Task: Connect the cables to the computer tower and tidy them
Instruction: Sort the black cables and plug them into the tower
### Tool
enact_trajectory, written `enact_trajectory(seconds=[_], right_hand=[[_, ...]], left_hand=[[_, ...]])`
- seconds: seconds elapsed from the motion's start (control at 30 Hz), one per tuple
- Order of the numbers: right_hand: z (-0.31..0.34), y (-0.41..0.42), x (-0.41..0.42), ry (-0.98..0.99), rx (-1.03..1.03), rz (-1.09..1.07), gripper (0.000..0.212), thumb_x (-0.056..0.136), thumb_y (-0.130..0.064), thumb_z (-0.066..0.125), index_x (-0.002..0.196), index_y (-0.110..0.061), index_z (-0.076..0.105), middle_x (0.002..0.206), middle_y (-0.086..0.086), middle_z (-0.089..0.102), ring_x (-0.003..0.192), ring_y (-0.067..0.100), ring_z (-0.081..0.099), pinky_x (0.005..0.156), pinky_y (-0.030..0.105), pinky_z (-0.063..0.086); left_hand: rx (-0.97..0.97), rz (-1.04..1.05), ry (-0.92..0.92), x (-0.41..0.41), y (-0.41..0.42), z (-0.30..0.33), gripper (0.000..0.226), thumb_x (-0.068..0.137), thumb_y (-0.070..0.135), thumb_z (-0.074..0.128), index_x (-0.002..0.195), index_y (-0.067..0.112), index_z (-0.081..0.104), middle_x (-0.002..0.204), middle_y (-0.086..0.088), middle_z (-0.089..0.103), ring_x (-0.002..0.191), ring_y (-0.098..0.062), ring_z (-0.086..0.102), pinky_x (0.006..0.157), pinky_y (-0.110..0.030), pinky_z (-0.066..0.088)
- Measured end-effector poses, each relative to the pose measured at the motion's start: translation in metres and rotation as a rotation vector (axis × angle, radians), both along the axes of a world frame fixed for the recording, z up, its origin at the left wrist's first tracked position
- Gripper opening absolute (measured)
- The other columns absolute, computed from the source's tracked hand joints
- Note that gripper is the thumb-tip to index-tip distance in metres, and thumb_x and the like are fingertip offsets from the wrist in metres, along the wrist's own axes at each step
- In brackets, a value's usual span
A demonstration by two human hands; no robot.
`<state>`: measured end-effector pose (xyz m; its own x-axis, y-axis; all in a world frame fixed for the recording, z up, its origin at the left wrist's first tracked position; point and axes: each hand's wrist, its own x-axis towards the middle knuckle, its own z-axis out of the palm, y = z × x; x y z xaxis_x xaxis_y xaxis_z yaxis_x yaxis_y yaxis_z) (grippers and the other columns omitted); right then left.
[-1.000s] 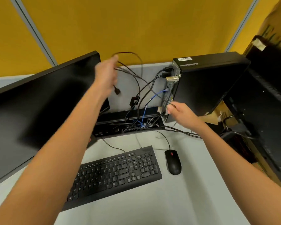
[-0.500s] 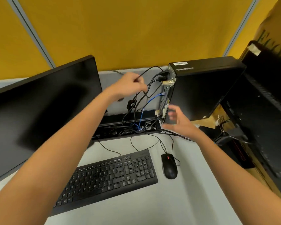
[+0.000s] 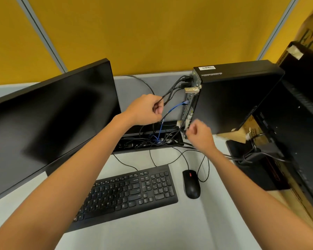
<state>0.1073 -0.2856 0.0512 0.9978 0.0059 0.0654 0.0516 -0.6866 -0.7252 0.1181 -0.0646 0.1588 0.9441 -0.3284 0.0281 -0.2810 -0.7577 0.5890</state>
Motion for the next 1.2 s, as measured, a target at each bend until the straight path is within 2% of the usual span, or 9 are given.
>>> enact_trajectory(seconds=[0.17,0.3,0.47,0.6,0.7,0.87,0.97,1.07,1.2], right_hand=[[-0.089,-0.014,-0.055,0.528,-0.481,-0.015,0.030,0.086,-0.037,0.057,0.105,-0.015,0.053,0.107,0.007,0.054,0.103,0.030,0.057,0.082,0.036,0.048],[-0.121,-0.011,-0.084,0.506,-0.575,0.091,0.057,0.082,-0.051,0.061,0.128,-0.025,0.038,0.129,0.007,0.037,0.112,0.031,0.044,0.089,0.043,0.048],[-0.121,-0.028,-0.083,0.535,-0.644,0.105,0.058,0.079,-0.038,0.067,0.127,-0.028,0.037,0.131,0.005,0.033,0.116,0.033,0.040,0.093,0.045,0.044],[-0.115,-0.055,-0.077,0.631,-0.676,0.170,0.037,0.075,-0.031,0.068,0.102,-0.025,0.043,0.114,0.000,0.037,0.110,0.029,0.042,0.092,0.044,0.042],[-0.106,-0.059,-0.068,0.445,-0.531,0.172,0.011,0.079,-0.014,0.060,0.083,-0.017,0.050,0.096,0.000,0.042,0.094,0.027,0.055,0.079,0.035,0.047],[-0.065,-0.048,-0.048,0.150,-0.286,0.112,0.030,0.073,0.008,0.056,0.089,-0.016,0.049,0.087,0.000,0.045,0.068,0.018,0.047,0.055,0.025,0.036],[-0.022,-0.041,-0.030,0.092,-0.205,0.236,0.032,0.073,0.007,0.059,0.081,-0.023,0.050,0.074,-0.001,0.056,0.061,0.010,0.048,0.056,0.025,0.040],[0.031,-0.031,-0.018,0.017,-0.166,0.345,0.022,0.078,0.003,0.068,0.078,-0.018,0.062,0.070,-0.009,0.063,0.062,-0.002,0.057,0.062,0.007,0.042],[0.083,-0.012,-0.014,-0.015,-0.080,0.476,0.020,0.075,-0.007,0.079,0.079,-0.022,0.068,0.074,-0.009,0.069,0.075,-0.001,0.065,0.078,0.017,0.050]], left_hand=[[0.202,0.047,0.075,-0.010,0.017,-0.043,0.011,0.078,0.017,0.071,0.081,0.020,0.060,0.076,0.006,0.060,0.073,-0.016,0.058,0.065,-0.032,0.048],[0.232,0.030,0.109,-0.015,0.015,-0.070,0.011,0.081,0.022,0.072,0.083,0.020,0.061,0.076,0.006,0.059,0.070,-0.013,0.055,0.059,-0.027,0.043],[0.182,0.094,0.130,-0.010,0.020,-0.080,0.011,0.082,0.025,0.071,0.083,0.020,0.062,0.078,0.006,0.060,0.073,-0.014,0.056,0.064,-0.030,0.048],[0.156,0.178,0.102,-0.010,0.036,-0.083,0.019,0.083,0.033,0.070,0.095,0.019,0.066,0.092,0.004,0.066,0.088,-0.015,0.061,0.079,-0.037,0.052],[0.192,0.202,0.154,-0.016,0.047,-0.092,0.042,0.084,0.044,0.066,0.119,0.022,0.062,0.116,0.000,0.059,0.110,-0.021,0.055,0.094,-0.038,0.046],[0.231,0.237,0.293,-0.030,0.060,-0.102,0.069,0.083,0.053,0.063,0.140,0.019,0.043,0.140,-0.010,0.041,0.127,-0.028,0.044,0.106,-0.041,0.038],[0.333,0.203,0.337,-0.036,0.056,-0.096,0.073,0.085,0.048,0.064,0.144,0.015,0.035,0.146,-0.011,0.032,0.129,-0.031,0.042,0.107,-0.041,0.037],[0.396,0.129,0.180,-0.036,0.028,-0.077,0.069,0.087,0.038,0.064,0.144,0.013,0.033,0.145,-0.011,0.031,0.127,-0.032,0.042,0.105,-0.044,0.038],[0.001,-0.102,-0.027,-0.032,-0.029,-0.053,0.056,0.084,0.036,0.066,0.134,0.020,0.046,0.134,-0.001,0.045,0.124,-0.019,0.044,0.104,-0.040,0.039]])
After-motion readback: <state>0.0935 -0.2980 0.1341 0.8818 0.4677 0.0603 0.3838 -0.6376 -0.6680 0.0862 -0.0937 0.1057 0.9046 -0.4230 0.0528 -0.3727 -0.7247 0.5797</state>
